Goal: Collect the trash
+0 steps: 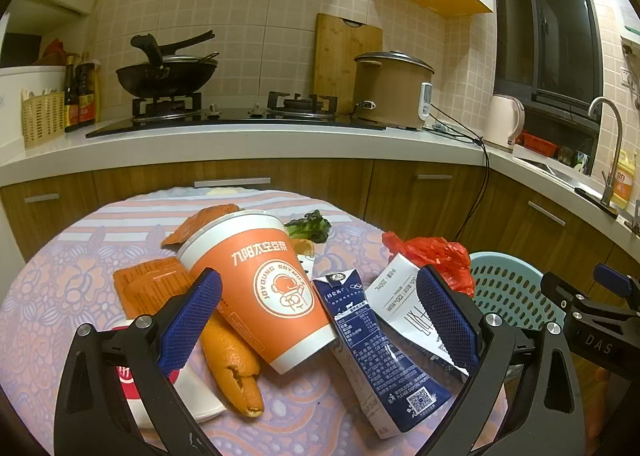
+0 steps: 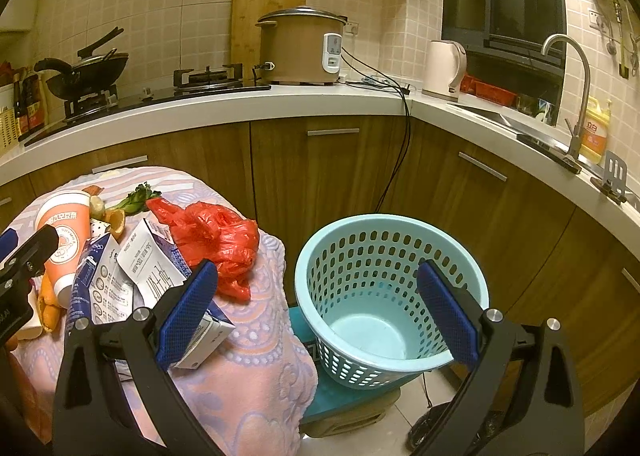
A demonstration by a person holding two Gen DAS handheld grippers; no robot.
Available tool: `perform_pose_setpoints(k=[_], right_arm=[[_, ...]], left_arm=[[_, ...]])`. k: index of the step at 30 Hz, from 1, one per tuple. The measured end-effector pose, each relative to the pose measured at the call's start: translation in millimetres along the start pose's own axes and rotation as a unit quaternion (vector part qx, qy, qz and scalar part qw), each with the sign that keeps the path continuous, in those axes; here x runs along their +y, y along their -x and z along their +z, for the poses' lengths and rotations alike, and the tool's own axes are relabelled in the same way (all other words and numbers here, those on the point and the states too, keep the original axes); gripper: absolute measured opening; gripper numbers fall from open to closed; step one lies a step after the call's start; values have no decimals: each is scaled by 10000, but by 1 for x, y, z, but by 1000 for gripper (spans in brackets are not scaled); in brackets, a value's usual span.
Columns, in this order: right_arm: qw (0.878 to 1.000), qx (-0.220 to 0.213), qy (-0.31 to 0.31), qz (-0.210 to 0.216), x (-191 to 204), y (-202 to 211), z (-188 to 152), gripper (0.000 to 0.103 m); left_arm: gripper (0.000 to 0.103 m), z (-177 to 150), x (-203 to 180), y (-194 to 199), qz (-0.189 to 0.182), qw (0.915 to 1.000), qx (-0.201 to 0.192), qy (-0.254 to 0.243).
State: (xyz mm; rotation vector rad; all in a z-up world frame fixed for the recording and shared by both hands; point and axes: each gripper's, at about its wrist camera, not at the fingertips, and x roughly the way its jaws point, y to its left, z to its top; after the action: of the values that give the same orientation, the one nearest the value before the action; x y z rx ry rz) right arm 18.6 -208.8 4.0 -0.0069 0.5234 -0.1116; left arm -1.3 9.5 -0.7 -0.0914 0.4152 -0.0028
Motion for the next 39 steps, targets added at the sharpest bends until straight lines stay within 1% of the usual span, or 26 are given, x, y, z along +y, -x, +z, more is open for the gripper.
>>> perform_pose_setpoints(k=[39], right_arm=[[10000, 35, 23, 61, 4, 1, -3, 95]], left_arm=[[95, -2, -2, 0, 12, 10000, 17, -17]])
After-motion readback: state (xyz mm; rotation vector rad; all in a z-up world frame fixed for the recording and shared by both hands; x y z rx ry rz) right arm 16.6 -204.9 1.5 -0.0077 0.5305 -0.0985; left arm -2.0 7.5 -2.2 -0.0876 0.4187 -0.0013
